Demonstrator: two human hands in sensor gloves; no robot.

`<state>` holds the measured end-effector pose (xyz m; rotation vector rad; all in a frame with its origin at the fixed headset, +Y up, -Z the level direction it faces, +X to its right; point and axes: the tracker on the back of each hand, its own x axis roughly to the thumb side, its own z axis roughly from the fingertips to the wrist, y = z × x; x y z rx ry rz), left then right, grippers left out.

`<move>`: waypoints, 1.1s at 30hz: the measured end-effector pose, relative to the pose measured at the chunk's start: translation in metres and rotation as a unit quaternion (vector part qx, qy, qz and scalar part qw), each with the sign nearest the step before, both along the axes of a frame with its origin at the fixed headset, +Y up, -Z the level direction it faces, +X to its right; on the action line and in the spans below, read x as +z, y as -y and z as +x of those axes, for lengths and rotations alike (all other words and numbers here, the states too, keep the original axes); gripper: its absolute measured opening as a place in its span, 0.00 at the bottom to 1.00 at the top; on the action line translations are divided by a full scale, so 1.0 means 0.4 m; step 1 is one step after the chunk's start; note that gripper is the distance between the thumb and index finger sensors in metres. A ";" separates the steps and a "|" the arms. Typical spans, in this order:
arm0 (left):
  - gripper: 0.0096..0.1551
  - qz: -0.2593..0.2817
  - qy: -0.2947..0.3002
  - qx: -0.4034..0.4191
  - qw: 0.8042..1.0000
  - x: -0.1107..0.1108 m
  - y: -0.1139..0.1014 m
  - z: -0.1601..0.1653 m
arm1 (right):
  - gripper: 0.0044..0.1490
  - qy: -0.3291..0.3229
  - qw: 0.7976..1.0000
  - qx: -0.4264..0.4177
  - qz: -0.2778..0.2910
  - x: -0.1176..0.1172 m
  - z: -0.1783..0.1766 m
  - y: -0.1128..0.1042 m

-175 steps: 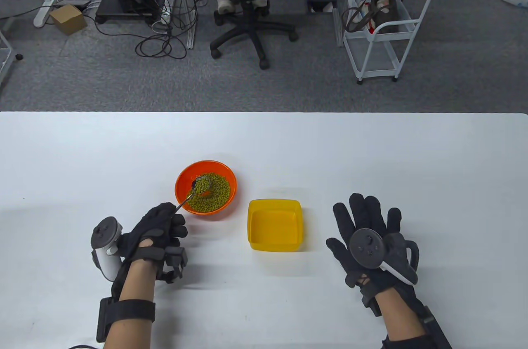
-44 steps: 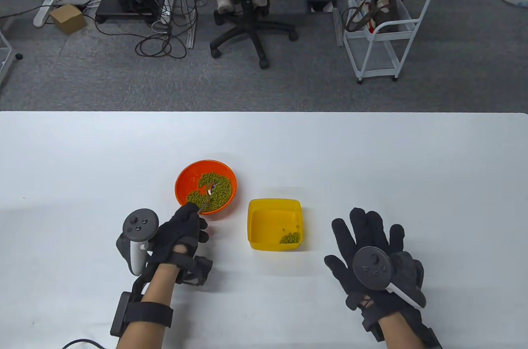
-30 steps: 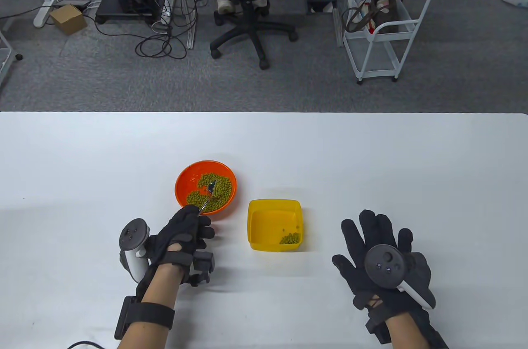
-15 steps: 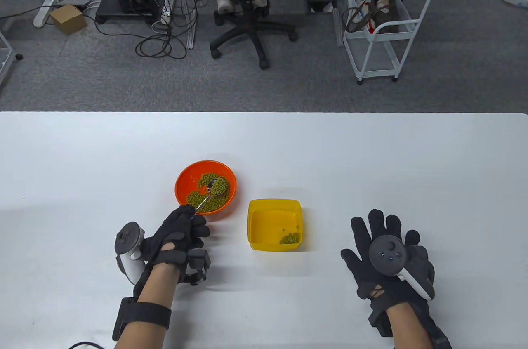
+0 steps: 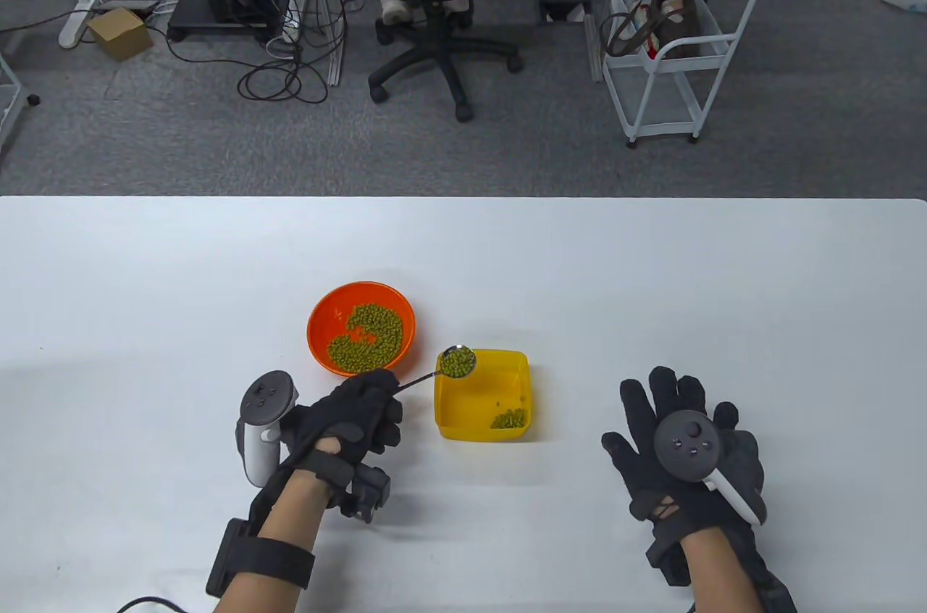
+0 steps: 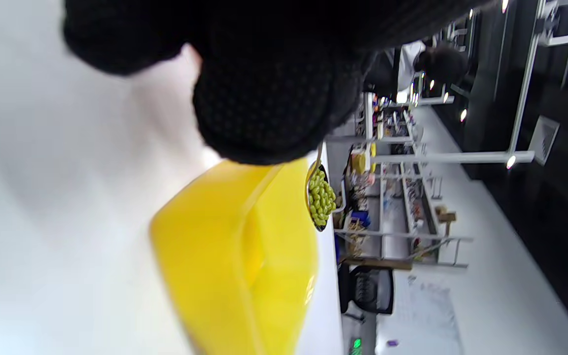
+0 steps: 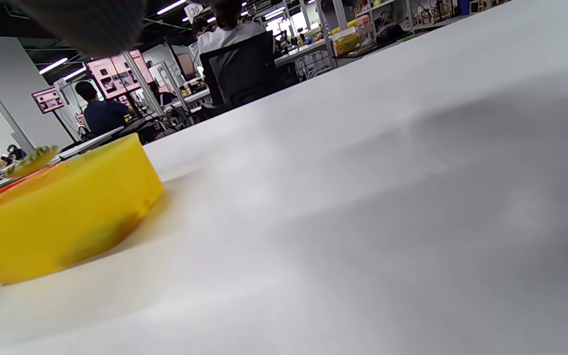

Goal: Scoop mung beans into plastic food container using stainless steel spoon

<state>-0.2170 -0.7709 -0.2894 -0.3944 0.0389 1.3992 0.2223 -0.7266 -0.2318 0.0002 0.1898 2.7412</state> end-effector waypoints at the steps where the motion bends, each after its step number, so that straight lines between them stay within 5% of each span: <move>1: 0.23 0.001 0.007 -0.015 1.000 0.000 0.002 0.008 | 0.48 -0.001 1.000 0.001 0.001 0.000 0.000 0.000; 14: 0.23 0.074 0.055 -0.183 0.979 0.019 -0.037 0.088 | 0.47 -0.012 1.000 -0.002 0.005 0.001 -0.007 -0.006; 25: 0.23 0.184 0.072 -0.332 0.922 0.047 -0.083 0.141 | 0.48 -0.025 1.000 -0.003 0.015 0.004 -0.014 -0.015; 30: 0.23 0.257 0.073 -0.409 0.873 0.065 -0.103 0.160 | 0.48 -0.023 1.000 -0.011 0.013 0.005 -0.010 -0.017; 33: 0.23 0.336 0.053 -0.462 0.819 0.084 -0.117 0.168 | 0.48 -0.022 1.000 -0.014 0.014 0.005 -0.007 -0.017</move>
